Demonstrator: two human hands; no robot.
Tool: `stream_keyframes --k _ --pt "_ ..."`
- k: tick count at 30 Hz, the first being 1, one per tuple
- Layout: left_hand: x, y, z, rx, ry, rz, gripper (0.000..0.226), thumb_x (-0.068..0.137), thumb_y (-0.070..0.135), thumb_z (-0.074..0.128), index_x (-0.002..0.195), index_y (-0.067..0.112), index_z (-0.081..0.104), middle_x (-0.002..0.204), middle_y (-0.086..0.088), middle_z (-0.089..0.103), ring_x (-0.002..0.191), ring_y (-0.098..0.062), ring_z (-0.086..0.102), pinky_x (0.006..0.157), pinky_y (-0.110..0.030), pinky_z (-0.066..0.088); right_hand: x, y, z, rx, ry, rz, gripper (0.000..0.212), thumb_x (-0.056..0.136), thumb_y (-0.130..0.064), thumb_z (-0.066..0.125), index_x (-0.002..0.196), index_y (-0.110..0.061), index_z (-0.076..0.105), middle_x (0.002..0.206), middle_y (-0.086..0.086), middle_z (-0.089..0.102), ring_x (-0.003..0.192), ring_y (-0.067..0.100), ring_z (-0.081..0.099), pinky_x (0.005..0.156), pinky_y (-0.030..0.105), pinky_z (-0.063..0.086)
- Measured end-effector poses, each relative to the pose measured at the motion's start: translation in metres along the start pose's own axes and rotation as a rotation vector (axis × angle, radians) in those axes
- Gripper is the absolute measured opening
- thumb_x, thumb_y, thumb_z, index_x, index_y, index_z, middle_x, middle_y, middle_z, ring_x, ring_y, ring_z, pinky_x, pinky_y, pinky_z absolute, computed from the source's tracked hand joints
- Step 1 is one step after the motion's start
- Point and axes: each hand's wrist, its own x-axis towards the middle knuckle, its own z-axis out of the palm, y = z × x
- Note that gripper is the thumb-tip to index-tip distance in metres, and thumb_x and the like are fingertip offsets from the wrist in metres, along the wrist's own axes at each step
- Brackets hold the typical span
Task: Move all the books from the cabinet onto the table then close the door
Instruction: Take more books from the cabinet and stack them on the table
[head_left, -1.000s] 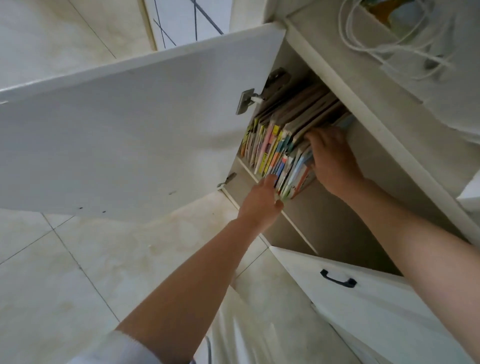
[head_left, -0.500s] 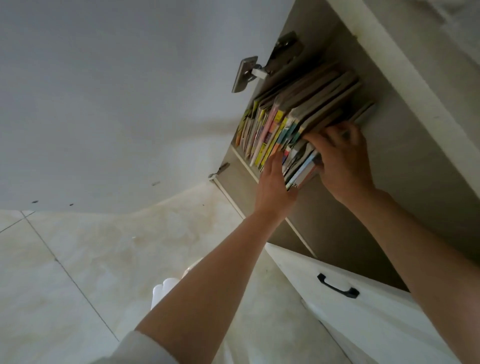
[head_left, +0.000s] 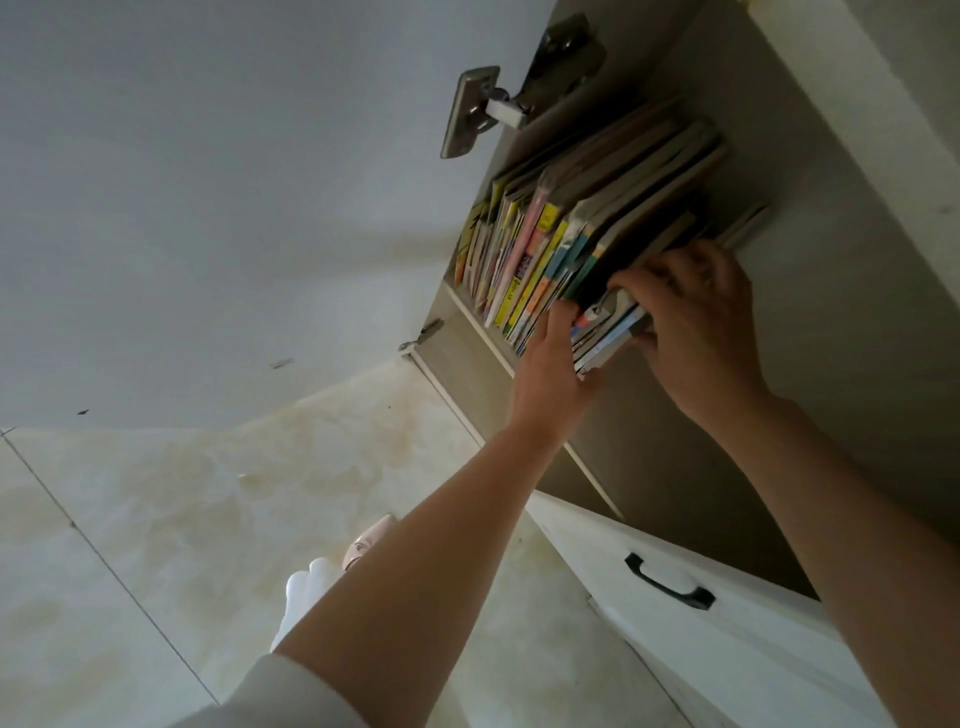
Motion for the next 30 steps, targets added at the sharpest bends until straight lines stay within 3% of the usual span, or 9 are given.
stream_keyframes --k 3,7,14,18,23,26,30 --pt "0.004 0.0 0.012 0.03 0.052 0.011 0.064 0.077 0.021 0.08 0.122 0.023 0.035 0.123 -0.004 0.061 0.113 -0.021 0.059 0.087 -0.035 0.054 -0.003 -0.001 0.002 0.037 0.033 0.006 0.053 0.071 -0.012 0.072 0.121 -0.02 0.055 0.136 0.007 0.049 0.132 0.037 0.032 0.102 0.046 0.038" --pt "0.009 -0.001 0.02 0.135 0.208 0.061 0.059 0.074 0.025 0.083 0.116 0.021 0.041 0.111 -0.004 0.067 0.1 -0.021 0.065 0.077 -0.034 0.056 -0.002 -0.005 0.003 0.094 0.053 0.017 0.049 0.072 -0.02 0.059 0.12 -0.018 0.055 0.133 0.005 0.053 0.133 0.034 0.032 0.101 0.043 0.042" --pt "0.012 0.008 0.024 0.114 0.222 0.019 0.06 0.071 0.03 0.082 0.117 0.017 0.046 0.112 -0.006 0.065 0.103 -0.024 0.062 0.078 -0.039 0.056 -0.003 -0.009 0.0 0.062 0.042 0.053 0.053 0.069 -0.011 0.076 0.118 -0.016 0.058 0.126 0.01 0.056 0.127 0.035 0.038 0.092 0.043 0.045" --pt "0.012 0.013 0.014 0.124 0.207 -0.014 0.054 0.07 0.035 0.082 0.111 0.016 0.051 0.1 -0.003 0.068 0.091 -0.022 0.064 0.064 -0.03 0.048 -0.01 -0.013 0.001 0.088 0.061 0.073 0.05 0.069 -0.008 0.078 0.115 -0.015 0.058 0.124 0.007 0.058 0.127 0.032 0.037 0.092 0.04 0.047" --pt "-0.018 0.002 -0.006 0.135 0.248 0.003 0.058 0.062 0.037 0.085 0.108 0.018 0.054 0.095 0.0 0.068 0.085 -0.016 0.061 0.064 -0.021 0.038 -0.034 -0.027 -0.003 0.151 0.043 0.012 0.057 0.07 -0.013 0.079 0.122 -0.017 0.055 0.132 0.003 0.055 0.131 0.028 0.035 0.1 0.039 0.043" --pt "-0.039 -0.018 -0.023 0.124 0.27 0.037 0.054 0.062 0.035 0.085 0.104 0.019 0.055 0.088 0.006 0.066 0.079 -0.008 0.054 0.06 -0.018 0.041 -0.048 -0.046 -0.005 0.155 0.05 -0.117 0.065 0.072 -0.018 0.076 0.131 -0.021 0.048 0.14 0.003 0.049 0.134 0.03 0.032 0.104 0.049 0.041" --pt "-0.045 -0.033 -0.034 0.021 0.198 0.025 0.055 0.065 0.034 0.084 0.109 0.025 0.052 0.095 0.01 0.064 0.087 -0.014 0.058 0.07 -0.033 0.053 -0.052 -0.064 -0.001 0.108 0.059 -0.178 0.076 0.075 -0.024 0.072 0.142 -0.026 0.037 0.146 0.008 0.044 0.136 0.034 0.03 0.107 0.059 0.033"
